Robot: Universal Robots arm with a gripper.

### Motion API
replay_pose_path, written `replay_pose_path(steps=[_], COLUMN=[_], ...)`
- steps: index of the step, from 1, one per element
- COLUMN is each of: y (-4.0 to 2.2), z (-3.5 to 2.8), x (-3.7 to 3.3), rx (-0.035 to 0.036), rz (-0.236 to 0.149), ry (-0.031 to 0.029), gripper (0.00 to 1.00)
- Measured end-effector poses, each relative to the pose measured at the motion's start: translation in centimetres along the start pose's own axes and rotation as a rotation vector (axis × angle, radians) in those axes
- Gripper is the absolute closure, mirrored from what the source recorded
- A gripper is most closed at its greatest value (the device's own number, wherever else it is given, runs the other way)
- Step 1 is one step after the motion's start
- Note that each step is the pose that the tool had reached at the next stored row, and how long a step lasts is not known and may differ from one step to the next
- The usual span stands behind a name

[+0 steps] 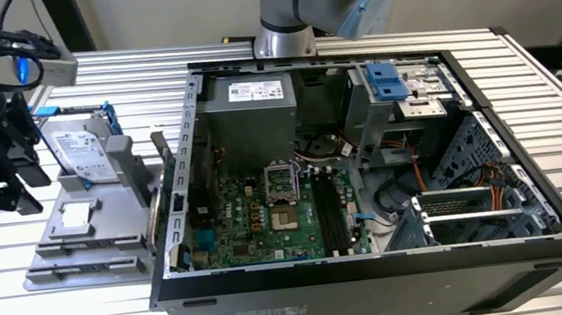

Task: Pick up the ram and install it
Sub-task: 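Pick up the ram and move it above insertion slot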

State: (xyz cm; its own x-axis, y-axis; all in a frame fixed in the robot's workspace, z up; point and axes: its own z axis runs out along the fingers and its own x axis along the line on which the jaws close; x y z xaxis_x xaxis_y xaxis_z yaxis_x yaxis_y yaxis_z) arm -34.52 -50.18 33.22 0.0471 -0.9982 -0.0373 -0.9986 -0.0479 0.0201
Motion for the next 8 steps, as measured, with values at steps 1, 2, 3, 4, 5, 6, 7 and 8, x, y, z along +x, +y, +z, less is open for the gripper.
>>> replay_pose_path(steps=[1, 2, 3, 4, 5, 6, 7, 8], y=[0.0, -0.01, 0.0, 0.0, 0.0, -0.01, -0.02, -0.02], z=[0.13, 0.26, 0.4, 0.52, 0.66, 0.8, 0.94, 1.11], x=[0.01, 0.01, 0.02, 0.03, 0.04, 0.06, 0.07, 0.08], rx=[-0.0001, 0.0, 0.0001, 0.0002, 0.0003, 0.0003, 0.0004, 0.0003], rz=[0.002, 0.004, 0.005, 0.006, 0.007, 0.008, 0.009, 0.011], ry=[0.0001, 0.0, 0.0, -0.0001, -0.0002, -0.0001, -0.0002, -0.0002], gripper=[0.0, 0.0, 0.0, 0.0, 0.0, 0.0, 0.0, 0.0])
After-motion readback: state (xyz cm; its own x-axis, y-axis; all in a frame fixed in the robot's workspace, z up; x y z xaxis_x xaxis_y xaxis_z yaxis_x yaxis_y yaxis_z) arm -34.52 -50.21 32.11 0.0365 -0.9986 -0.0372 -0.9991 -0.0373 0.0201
